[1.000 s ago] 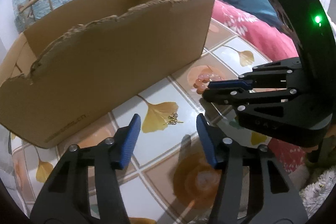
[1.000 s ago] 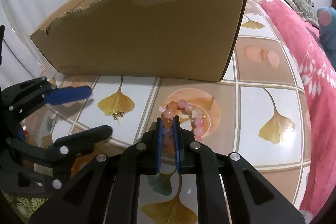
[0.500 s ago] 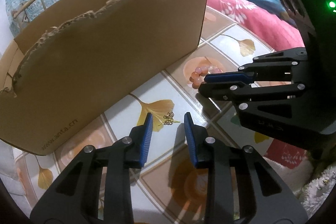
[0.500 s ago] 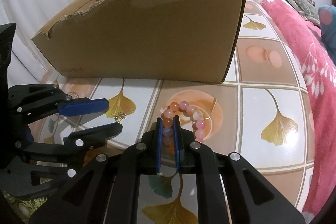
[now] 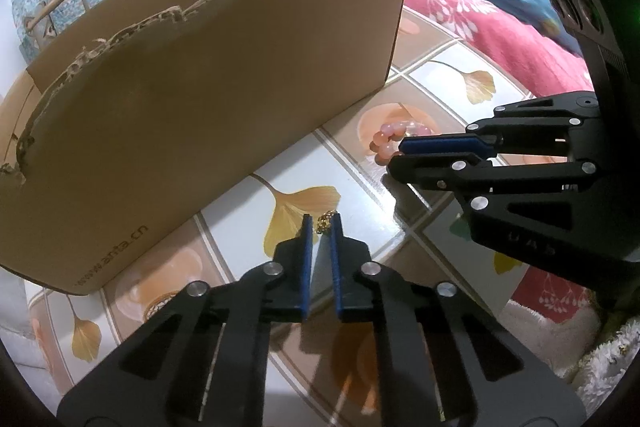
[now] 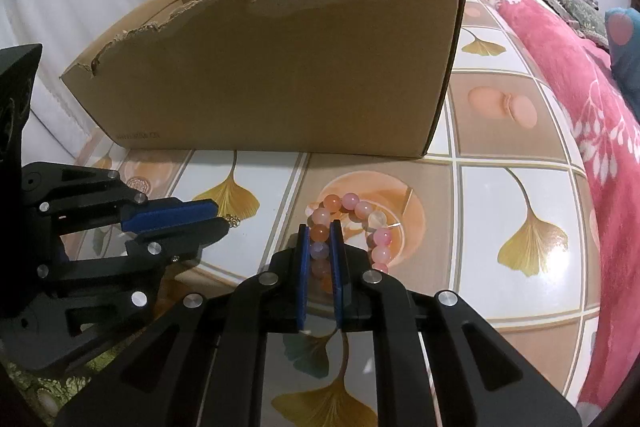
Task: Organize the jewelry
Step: 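Close the right tool on the bead bracelet while the left tool grasps the gold charm, then carry the bead bracelet and gold charm over the box and open both tools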
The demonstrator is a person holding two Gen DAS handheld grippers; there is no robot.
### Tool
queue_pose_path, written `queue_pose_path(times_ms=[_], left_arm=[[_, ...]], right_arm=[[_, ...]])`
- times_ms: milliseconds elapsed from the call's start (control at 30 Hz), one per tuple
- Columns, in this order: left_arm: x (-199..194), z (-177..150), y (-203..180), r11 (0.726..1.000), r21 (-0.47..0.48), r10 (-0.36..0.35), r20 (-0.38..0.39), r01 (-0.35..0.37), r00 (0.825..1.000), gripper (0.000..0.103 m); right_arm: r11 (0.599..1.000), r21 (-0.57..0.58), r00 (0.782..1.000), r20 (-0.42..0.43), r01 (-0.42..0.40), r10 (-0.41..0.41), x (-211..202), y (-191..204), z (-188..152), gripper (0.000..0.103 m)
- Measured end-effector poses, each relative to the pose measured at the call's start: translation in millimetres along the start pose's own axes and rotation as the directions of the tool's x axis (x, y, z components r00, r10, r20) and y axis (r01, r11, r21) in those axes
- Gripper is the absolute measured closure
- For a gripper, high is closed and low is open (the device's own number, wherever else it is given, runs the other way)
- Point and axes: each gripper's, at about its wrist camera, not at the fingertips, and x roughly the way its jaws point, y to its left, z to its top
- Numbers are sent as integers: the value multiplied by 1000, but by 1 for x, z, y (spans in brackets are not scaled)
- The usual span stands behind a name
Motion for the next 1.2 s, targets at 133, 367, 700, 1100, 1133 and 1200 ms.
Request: queue_pose_path(times_ms=[133, 367, 700, 1100, 1133, 1200], left_arm=[[-1, -1, 2, 1000, -5, -2, 1, 2, 1000, 103], [-11, -3, 1, 1000, 1, -12, 27, 12, 1000, 103], [-31, -3, 3, 1000, 6, -1, 59, 1, 998, 103], [-52, -3, 13, 999, -29, 20, 125, -16, 992, 103], [-54, -3, 13, 999, -29, 18, 130, -15, 991, 103], [-59, -2, 13, 999, -29, 24, 144, -20, 989, 103]], right_arm=[[1000, -3, 1000, 0, 0, 0, 0, 0, 0, 93], [1000, -3, 1000, 0, 2, -2, 0, 0, 0, 93], [1000, 4, 1000, 3, 7, -7, -1, 1, 1, 93], [1000, 28, 997, 74, -1, -1, -25, -2, 11, 93], [1000, 30, 996, 84, 0, -3, -28, -2, 11, 93], [999, 39, 994, 107, -6, 2, -36, -4, 14, 93]])
